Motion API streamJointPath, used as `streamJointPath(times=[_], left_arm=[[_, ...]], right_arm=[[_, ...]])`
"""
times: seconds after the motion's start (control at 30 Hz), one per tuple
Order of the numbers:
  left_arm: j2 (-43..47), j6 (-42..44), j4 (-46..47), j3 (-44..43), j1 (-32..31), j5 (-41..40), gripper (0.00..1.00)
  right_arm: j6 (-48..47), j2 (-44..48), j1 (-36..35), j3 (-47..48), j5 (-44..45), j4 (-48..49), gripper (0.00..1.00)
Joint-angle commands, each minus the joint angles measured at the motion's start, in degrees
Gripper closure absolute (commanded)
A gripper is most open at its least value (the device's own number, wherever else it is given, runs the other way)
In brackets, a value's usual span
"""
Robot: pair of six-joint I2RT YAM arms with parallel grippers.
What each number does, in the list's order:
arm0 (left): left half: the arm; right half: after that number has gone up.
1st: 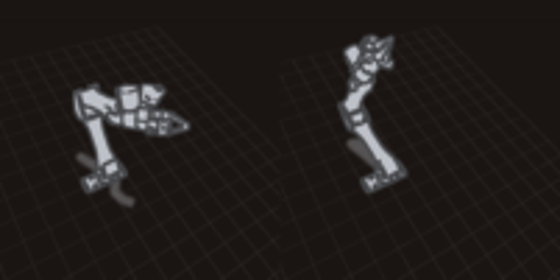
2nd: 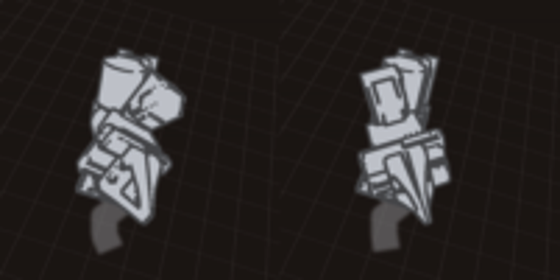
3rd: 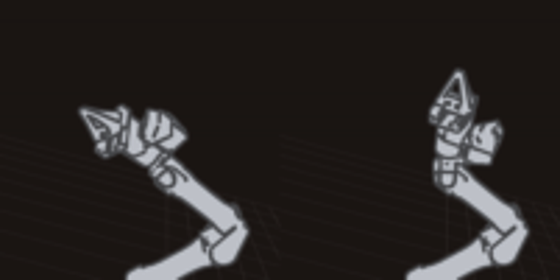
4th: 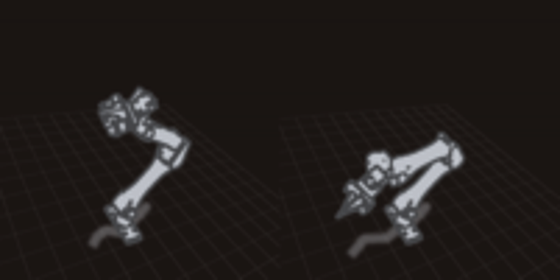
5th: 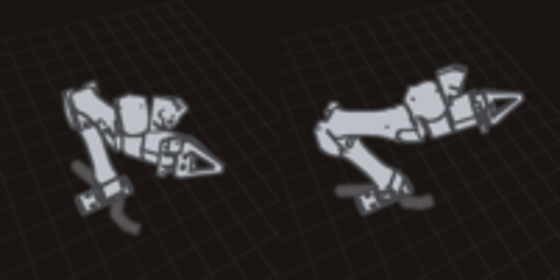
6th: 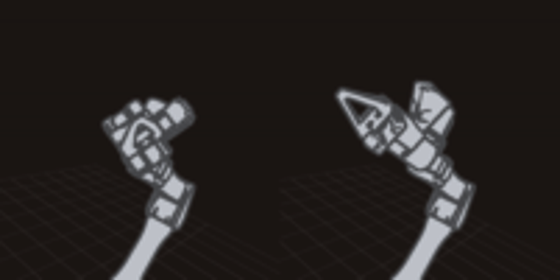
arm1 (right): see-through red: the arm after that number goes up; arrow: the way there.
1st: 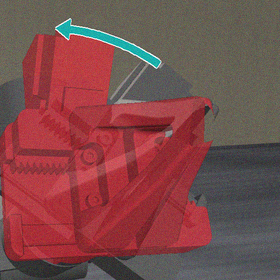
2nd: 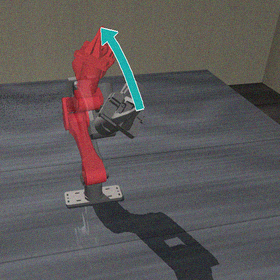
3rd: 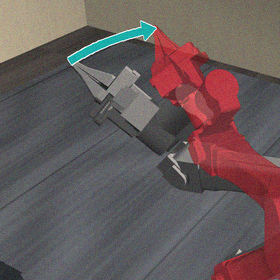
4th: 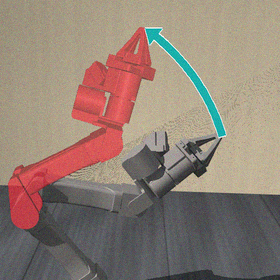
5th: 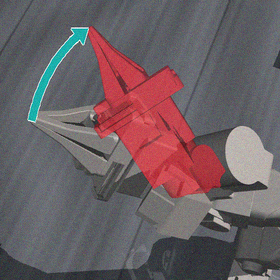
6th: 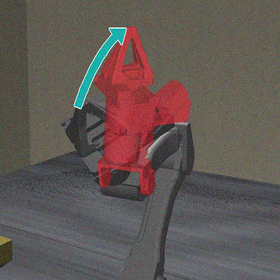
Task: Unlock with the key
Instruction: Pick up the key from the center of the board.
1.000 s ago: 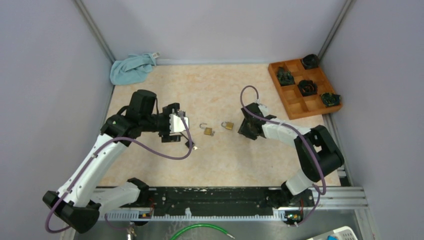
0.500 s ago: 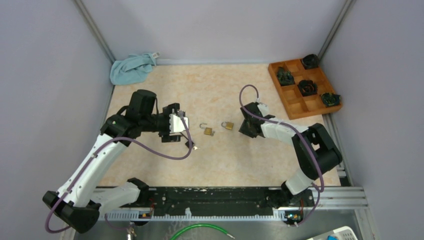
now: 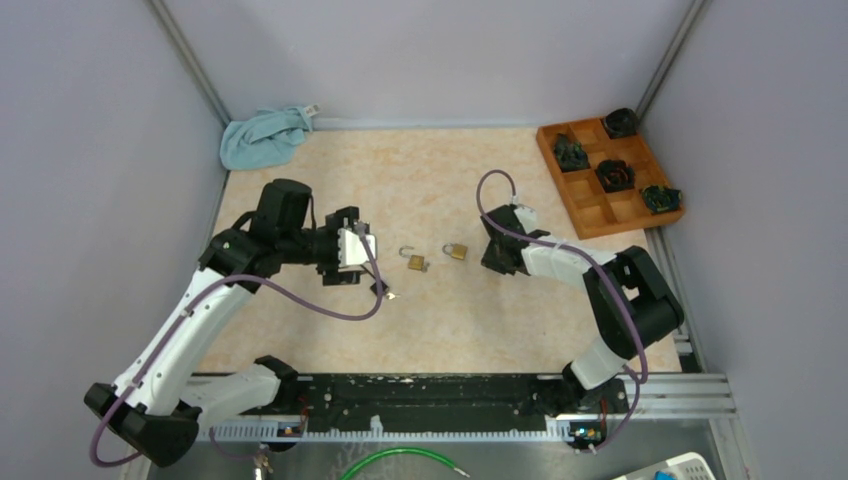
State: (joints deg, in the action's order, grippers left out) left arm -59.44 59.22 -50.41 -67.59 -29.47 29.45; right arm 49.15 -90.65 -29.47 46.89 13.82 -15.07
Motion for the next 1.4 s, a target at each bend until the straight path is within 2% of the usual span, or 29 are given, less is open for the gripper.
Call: streamJointPath(times=[0.0,0.07,0.13,0.23,0.37,0.5,0.63,0.8,0.97,1.13,1.3,1.37], left_arm=[[2.01,0.71,-1.69,-1.14,0.22,3.73,0.16],[3.10,0.12,-0.48,0.05,0.26,5.04,0.16],[4.69,-3.95,2.91,2.01,0.27,7.28,0.16],[9.63,-17.59,12.87,7.31,0.21,11.73,0.15],[15.65,-33.37,28.03,16.79,0.24,15.45,0.14],[15.29,-42.47,32.92,19.67,0.28,17.94,0.14],[15.36,-47.31,37.43,21.24,0.24,21.47,0.15],[15.45,-53.20,42.78,23.33,0.24,22.18,0.18],[14.00,-61.44,47.06,23.14,0.21,26.40,0.32],[13.58,-61.30,46.66,22.66,0.29,31.01,0.42],[12.72,-53.20,40.15,20.29,0.24,33.87,0.45],[12.68,-46.27,35.72,18.82,0.29,34.59,0.46]], right_arm=[[-5.22,1.20,0.29,0.37,0.62,0.37,1.00],[-10.48,2.95,0.29,1.40,-4.29,2.87,1.00],[-15.89,5.34,0.29,2.56,-10.34,4.45,1.00],[-23.23,11.29,-1.05,2.89,-19.38,7.15,1.00],[-31.40,21.04,-6.44,3.28,-21.37,8.82,1.00],[-36.23,28.94,-11.08,4.30,-23.88,8.26,1.00],[-39.89,33.87,-15.68,5.89,-23.02,5.68,1.00],[-46.92,34.66,-22.45,12.03,-18.60,-1.32,1.00],[-54.75,34.89,-32.04,16.08,-9.83,-4.57,1.00],[-59.78,33.32,-40.21,19.37,-1.10,-8.14,1.00],[-64.78,32.18,-46.76,21.85,6.60,-10.54,1.00],[-66.43,31.77,-48.50,22.43,9.02,-10.95,1.00]])
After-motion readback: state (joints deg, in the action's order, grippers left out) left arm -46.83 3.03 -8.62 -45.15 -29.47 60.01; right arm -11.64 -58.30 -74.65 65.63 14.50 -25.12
